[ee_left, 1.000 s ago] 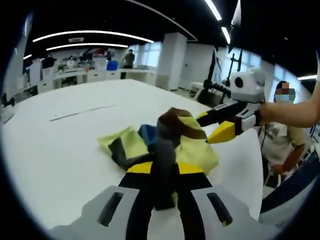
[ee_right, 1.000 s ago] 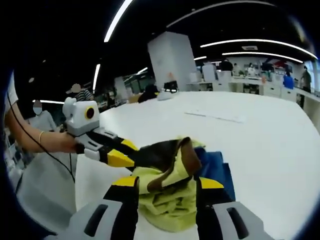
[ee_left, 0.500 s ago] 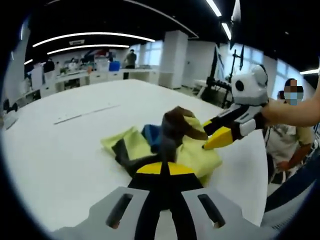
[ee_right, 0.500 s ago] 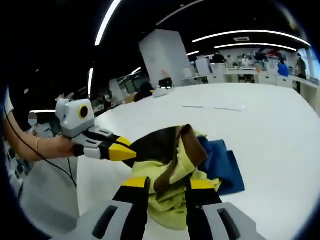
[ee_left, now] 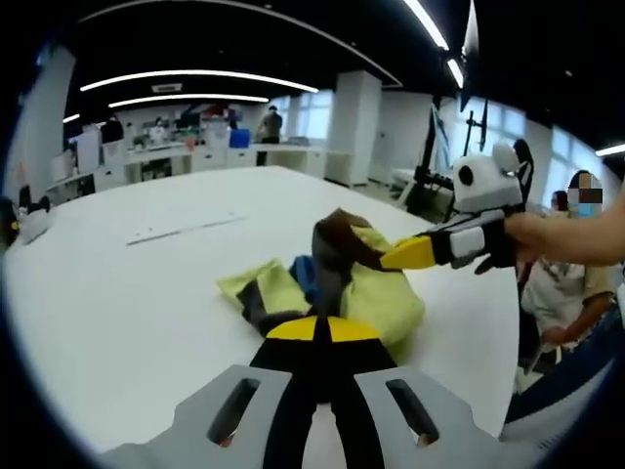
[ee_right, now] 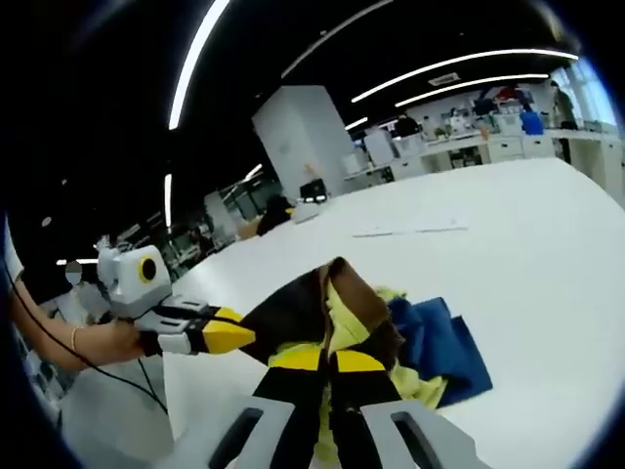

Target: Fold the garment on the visible template until the final outline fits inside the template.

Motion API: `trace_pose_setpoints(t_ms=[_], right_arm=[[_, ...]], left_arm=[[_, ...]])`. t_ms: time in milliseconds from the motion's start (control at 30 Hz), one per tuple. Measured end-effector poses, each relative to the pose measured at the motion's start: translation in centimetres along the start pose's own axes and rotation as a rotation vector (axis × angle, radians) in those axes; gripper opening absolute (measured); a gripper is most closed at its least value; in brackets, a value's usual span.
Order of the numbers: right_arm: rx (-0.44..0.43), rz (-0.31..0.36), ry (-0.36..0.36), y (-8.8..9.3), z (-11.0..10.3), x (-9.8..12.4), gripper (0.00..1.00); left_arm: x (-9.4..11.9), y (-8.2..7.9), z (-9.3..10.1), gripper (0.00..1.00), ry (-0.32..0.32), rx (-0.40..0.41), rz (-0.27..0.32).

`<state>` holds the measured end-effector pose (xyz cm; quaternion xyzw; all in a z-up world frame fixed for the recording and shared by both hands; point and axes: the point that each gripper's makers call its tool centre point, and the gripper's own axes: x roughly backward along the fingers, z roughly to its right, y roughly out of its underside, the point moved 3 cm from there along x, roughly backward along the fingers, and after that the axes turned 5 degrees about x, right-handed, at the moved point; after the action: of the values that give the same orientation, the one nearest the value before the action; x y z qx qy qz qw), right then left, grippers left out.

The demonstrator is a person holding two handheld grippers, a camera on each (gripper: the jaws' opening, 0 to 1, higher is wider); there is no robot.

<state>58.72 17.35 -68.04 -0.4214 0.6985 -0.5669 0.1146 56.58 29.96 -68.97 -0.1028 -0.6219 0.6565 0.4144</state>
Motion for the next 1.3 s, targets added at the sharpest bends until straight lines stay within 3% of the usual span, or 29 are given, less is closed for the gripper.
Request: trace_pose_setpoints(t_ms=[133,267,433,600,900,967,1133,1300], right_arm=[[0.04,0.023,-0.033,-1.5,-2.0,-0.9,0.0],[0.13,0.001,-0.09,-2.0,-4.4,-2.2,0.0],[0.201,-0.047,-0.15,-1.1,-6.7,-3.9,0.0],[0.223,-0.095,-0.186,0.3,-7.6,-5.2,0.0],[0.242,-0.175,-0.22,2.6,-7.8,-6.2,0.0],[0.248,-0.17,-0.221,2.4,-7.7,-6.0,0.02],[0.256,-0.125,-0.227,0.4,-7.5,-4.5,0.18],[0.276,-0.119,-0.172,-0.8,-5.4,-2.8,0.25]], left_arm=[[0.9,0.2,-0.3,0.0,-0.015,0.005,0.002],[1.3,0.8,-0.8,0.0,-0.037,0.012,-0.013],[1.7,1.4,-1.2,0.0,-0.055,0.024,-0.024],[2.0,2.2,-1.6,0.0,-0.07,0.043,-0.041],[2.0,3.4,-1.8,0.0,-0.081,0.058,-0.068],[2.0,3.5,-1.8,0.0,-0.086,0.064,-0.07],[2.1,3.5,-1.9,0.0,-0.092,0.068,-0.066],[2.0,3.5,-1.9,0.0,-0.096,0.067,-0.069]])
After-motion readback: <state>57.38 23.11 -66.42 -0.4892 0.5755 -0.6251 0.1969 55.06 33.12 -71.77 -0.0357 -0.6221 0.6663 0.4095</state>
